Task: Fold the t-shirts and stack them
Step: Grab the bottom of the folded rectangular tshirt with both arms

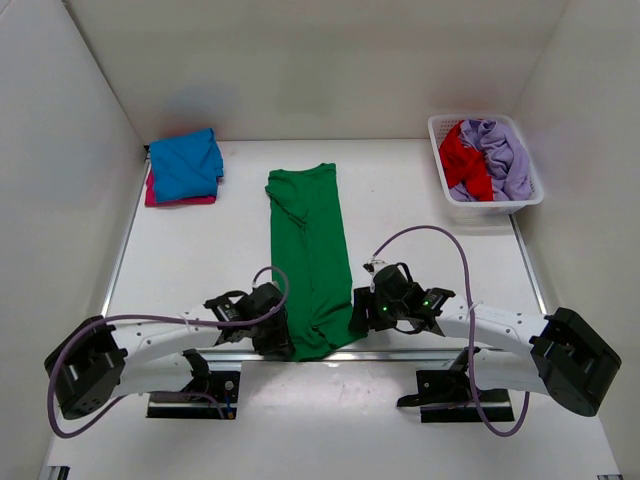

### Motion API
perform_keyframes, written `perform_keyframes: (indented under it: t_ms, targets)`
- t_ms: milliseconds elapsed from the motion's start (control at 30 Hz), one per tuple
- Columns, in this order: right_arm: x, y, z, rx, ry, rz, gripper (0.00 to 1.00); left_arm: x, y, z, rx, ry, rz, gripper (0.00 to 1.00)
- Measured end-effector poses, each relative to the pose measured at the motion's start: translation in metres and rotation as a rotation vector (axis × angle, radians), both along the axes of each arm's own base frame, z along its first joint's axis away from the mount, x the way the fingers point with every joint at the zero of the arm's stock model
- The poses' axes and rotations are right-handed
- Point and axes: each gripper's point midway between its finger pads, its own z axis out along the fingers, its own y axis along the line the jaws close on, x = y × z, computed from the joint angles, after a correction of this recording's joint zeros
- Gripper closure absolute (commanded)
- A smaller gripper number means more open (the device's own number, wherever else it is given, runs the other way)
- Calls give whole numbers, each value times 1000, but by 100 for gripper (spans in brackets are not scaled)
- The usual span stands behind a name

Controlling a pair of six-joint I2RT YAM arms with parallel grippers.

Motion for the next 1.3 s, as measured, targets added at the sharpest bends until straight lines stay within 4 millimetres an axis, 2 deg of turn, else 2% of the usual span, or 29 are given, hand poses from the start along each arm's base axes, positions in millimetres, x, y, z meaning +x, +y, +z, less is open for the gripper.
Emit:
perform_keyframes:
  t_ms: [33,100,133,200,233,267,333,467,567,767,900,1133,1300]
  targets:
    - [0,0,0,0,0,0,50,0,-1,-2,6,1,0,59]
    - [0,0,0,1,1,-1,50,-3,-2,-6,18,10,-3,71]
    - [0,0,0,1,1,-2,51,-4,-2,-8,26,14,-3,82]
    - [0,0,0,0,2,-2,52,-6,-2,-11,38,20,-6,88]
    - [0,0,0,0,3,-2,52,-6,-2,-12,42,20,-5,99]
    - [-1,0,0,1,3,-1,54,-6,-2,-12,43,21,-3,100]
    - [-4,0,-1,2,8,2,65,-6,-1,-12,46,18,-6,100]
    - [-18,-2,-5,25,42,10,73,-4,1,-8,39,6,3,100]
    - [-26,-4,-8,31,67,10,98,-1,0,-5,25,-4,12,100]
    - [-36,-6,-9,28,107,19,99,2,2,2,23,-10,18,100]
    - [-48,-9,-6,22,142,45,100,2,1,14,4,-14,6,100]
    - [-52,7,30,90,153,99,100,-3,-3,43,-57,-20,-27,100]
    - [-58,9,39,101,189,118,100,-11,3,59,-107,-18,-19,100]
